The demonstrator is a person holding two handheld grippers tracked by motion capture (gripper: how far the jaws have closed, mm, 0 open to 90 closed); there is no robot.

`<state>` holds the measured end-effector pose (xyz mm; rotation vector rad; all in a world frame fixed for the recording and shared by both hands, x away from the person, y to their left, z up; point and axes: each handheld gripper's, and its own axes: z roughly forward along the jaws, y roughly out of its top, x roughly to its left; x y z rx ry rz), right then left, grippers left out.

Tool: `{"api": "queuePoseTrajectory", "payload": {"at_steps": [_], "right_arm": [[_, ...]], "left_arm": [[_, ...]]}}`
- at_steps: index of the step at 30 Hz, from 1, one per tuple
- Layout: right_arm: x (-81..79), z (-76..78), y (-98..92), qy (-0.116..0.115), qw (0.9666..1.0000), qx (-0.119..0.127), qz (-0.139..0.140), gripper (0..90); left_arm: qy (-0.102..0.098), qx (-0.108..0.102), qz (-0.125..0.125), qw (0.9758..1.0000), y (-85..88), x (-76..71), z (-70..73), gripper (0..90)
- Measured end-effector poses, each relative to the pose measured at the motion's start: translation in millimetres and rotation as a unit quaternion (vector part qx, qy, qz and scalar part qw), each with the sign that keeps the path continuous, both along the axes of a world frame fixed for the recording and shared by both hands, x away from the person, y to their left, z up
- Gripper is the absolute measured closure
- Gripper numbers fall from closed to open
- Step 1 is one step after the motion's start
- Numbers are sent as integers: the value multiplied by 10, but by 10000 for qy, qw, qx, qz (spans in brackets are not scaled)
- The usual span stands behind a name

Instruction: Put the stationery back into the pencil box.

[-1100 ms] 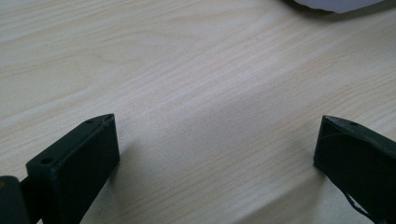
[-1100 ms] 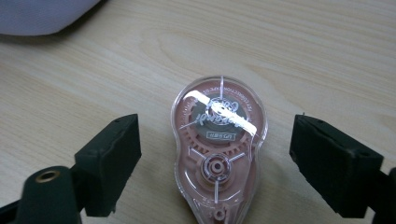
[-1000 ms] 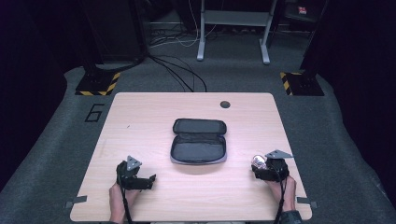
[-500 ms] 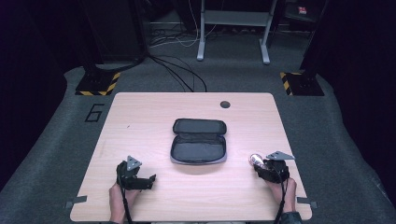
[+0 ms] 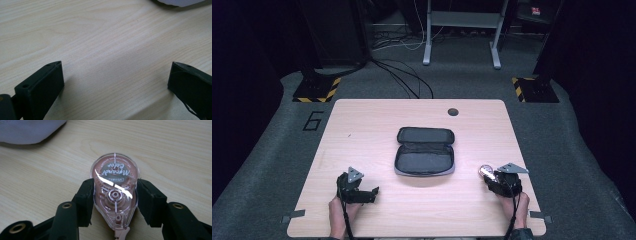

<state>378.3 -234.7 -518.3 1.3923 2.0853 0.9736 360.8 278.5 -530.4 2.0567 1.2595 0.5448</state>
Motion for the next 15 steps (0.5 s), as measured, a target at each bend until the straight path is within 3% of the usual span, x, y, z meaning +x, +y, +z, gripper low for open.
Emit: {"api": "queuePoseTrajectory", "payload": {"at_steps": [15], "right_arm": [[-75, 261, 23, -240, 9994, 155, 173, 496]], "left_arm": [[-1, 1, 0, 10000, 0, 0, 0, 4]]}}
